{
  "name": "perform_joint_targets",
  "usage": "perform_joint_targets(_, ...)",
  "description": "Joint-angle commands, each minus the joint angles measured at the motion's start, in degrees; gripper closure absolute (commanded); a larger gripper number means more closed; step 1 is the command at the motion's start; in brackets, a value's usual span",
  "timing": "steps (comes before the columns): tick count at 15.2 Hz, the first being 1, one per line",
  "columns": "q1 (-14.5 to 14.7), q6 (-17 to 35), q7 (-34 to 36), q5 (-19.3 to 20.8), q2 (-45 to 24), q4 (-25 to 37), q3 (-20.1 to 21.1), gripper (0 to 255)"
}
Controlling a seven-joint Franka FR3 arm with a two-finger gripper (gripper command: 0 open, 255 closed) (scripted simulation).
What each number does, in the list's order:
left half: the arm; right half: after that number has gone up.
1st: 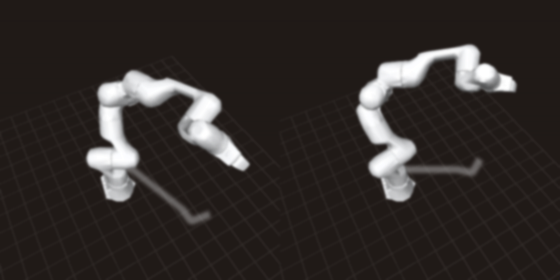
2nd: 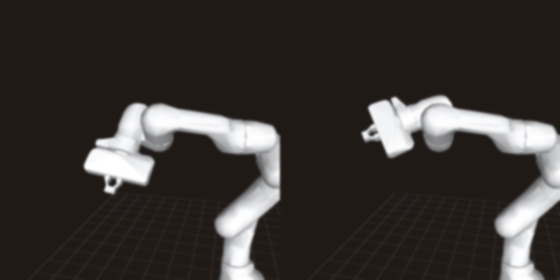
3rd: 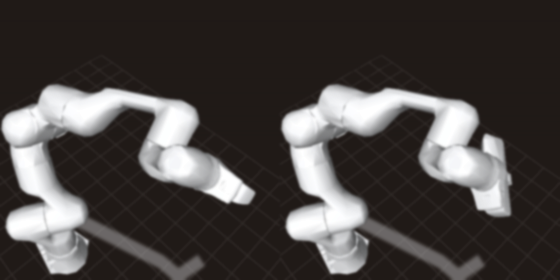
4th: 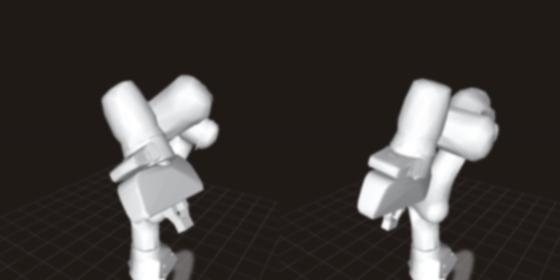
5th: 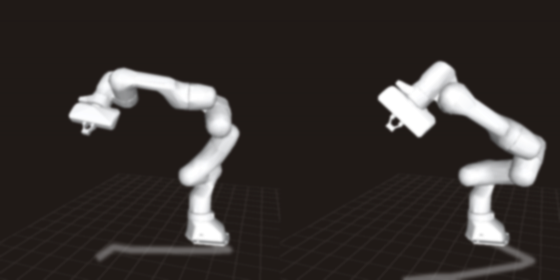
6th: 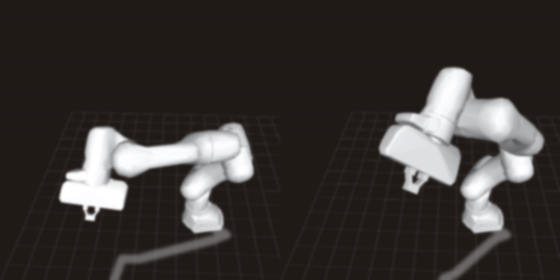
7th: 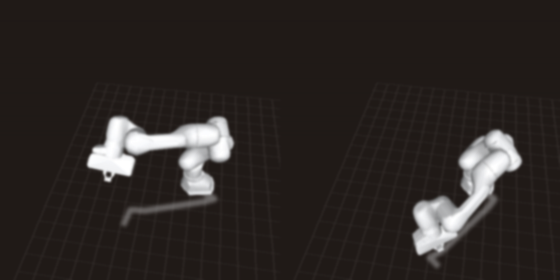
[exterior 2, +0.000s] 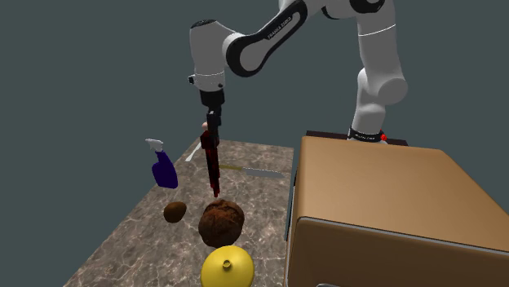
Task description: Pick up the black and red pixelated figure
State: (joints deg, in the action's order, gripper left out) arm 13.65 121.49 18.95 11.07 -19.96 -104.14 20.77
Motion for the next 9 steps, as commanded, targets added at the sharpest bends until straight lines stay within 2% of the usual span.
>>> perform_joint_targets(1, 0.5, 0.8, 0.5, 0.8, -1.8, 1.0, -0.2, 0)
perform_joint_targets(8, 0.9, 4.2, 1.4, 1.9, -4.0, -0.4, -0.7, 0)
perform_joint_targets(9, 0.8, 4.3, 1.4, 1.9, -3.9, -0.6, -0.7, 255)
